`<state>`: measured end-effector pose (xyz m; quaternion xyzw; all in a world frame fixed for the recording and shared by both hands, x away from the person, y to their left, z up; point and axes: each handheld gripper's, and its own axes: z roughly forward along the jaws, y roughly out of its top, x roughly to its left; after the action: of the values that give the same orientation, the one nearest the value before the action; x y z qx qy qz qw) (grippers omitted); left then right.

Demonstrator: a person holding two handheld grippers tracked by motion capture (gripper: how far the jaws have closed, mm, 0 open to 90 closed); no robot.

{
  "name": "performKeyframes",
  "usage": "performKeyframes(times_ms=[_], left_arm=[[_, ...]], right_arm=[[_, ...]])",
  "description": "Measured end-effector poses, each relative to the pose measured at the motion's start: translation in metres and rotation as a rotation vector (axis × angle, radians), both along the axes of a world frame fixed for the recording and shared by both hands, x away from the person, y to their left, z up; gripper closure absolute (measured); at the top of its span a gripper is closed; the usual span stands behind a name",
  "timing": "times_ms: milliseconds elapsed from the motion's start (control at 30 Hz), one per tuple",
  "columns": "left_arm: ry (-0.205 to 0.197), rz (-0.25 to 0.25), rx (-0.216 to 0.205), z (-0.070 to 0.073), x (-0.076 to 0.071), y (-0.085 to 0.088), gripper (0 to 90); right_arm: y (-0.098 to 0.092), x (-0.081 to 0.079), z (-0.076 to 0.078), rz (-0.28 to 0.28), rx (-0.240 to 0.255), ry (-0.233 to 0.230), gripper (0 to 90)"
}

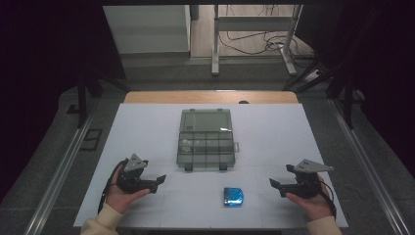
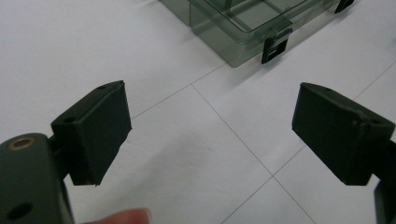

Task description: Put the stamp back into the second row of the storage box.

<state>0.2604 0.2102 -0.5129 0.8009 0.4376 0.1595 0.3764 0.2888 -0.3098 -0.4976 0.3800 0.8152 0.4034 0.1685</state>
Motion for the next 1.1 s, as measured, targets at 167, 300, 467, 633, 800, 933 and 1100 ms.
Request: performKeyframes(times_ms=[167,300,467,633,800,933,1100], left_arm=[[-0.003,0.001,-0.002,0.000,0.000,0.001,12.2],[-0.003,-0.001,0.000,-0.001,0.000,0.000,12.2],[0.000,-0.006,0.009,-0.002,0.002,0.000,12.2],[0.001,-0.004,0.008,-0.002,0.002,0.000,12.2],[0.004,-0.006,0.010,-0.002,0.002,0.000,12.2],[0.000,-0.008,0.010,-0.002,0.001,0.001,12.2],[0.002,-0.016,0.013,-0.002,0.001,0.000,12.2]], right_arm=[[0.000,0.000,0.001,-0.005,0.002,0.000,14.1],[0.000,0.002,0.001,-0.005,0.002,-0.001,14.2],[0.001,0.003,0.001,-0.008,-0.002,0.003,14.2],[0.001,0.003,0.001,-0.007,-0.003,0.002,14.2],[0.001,0.003,0.003,-0.004,-0.003,-0.005,14.2],[0.004,0.003,0.007,0.006,0.003,-0.008,14.2],[0.009,-0.001,0.015,0.033,0.009,-0.021,14.2]])
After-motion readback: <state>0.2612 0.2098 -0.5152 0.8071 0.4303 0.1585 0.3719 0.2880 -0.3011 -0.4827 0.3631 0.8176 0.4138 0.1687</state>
